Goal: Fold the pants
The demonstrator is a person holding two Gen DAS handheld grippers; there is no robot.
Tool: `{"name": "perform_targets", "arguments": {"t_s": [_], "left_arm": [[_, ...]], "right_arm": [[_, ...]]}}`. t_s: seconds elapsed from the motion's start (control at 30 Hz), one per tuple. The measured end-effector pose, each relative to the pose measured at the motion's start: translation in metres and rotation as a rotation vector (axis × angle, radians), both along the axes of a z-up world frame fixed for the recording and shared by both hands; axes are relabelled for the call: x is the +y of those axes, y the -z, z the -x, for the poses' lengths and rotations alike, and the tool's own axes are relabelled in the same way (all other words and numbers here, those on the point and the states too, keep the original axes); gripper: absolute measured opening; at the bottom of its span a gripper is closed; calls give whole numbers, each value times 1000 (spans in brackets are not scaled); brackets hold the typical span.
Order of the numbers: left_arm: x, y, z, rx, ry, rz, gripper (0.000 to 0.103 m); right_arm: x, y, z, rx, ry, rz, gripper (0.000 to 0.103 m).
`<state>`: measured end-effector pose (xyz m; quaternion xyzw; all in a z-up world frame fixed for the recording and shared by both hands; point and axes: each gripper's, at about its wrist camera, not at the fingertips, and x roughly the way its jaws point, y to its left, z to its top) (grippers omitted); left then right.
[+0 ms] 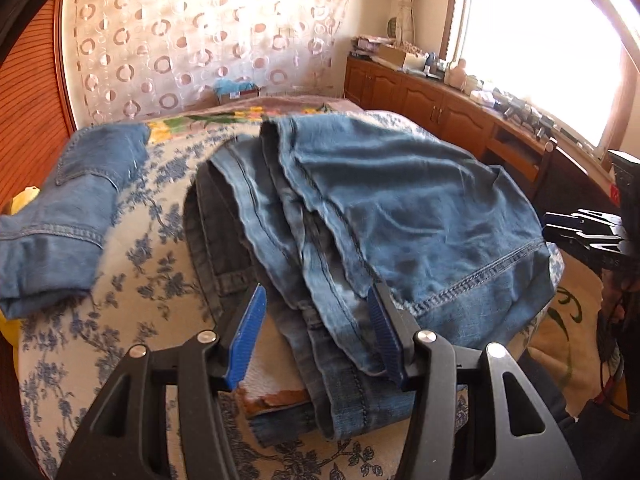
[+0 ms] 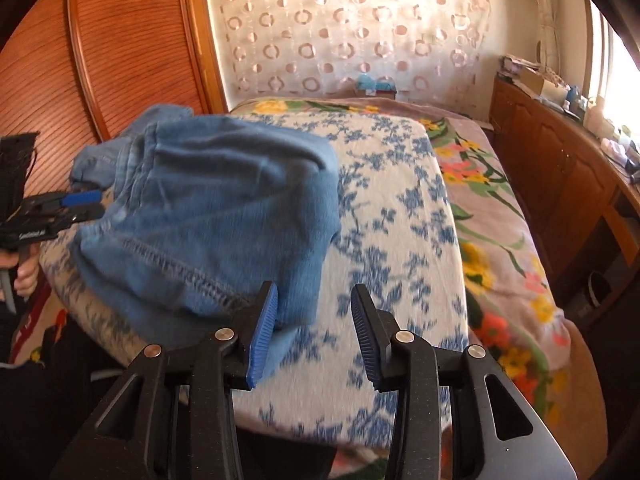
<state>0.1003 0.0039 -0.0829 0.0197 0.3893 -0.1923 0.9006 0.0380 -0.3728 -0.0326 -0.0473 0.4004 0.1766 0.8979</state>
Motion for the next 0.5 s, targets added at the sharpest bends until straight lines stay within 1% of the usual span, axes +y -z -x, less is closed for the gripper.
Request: {"name": "perform_targets", "arguments": {"t_s": [0.1, 0.17, 0.27, 0.3, 0.33, 0.37, 0.4, 0.43, 0.47, 0.5], "left_arm": [[-2, 11, 0, 23, -8, -22, 52], [-2, 15, -1, 37, -9, -14, 52], [-1, 17, 1, 34, -9, -8, 53], [-1, 18, 2, 34, -9, -9, 53], [-3, 19, 2, 33, -10, -15, 53], [-4, 19, 2, 31, -11, -22, 53], [-5, 20, 2, 29, -13, -28, 53], [-6, 21, 1, 27, -14, -34, 53], [-6, 21, 1, 26, -14, -36, 53], [-7, 22, 0, 25, -14, -37, 53]], "right_arm": [[5, 8, 2, 11, -14, 20, 38], [8, 11, 3, 16, -23, 23, 38], [9, 14, 3, 42, -35, -15, 38], [10, 14, 3, 46, -33, -23, 36], [11, 16, 3, 51, -32, -27, 31], [12, 16, 3, 60, -37, -37, 18], [13, 16, 3, 71, -49, -53, 9], [15, 14, 5, 65, -48, -45, 7], [17, 12, 7, 54, -45, -30, 1], [18, 10, 8, 50, -48, -30, 0]]}}
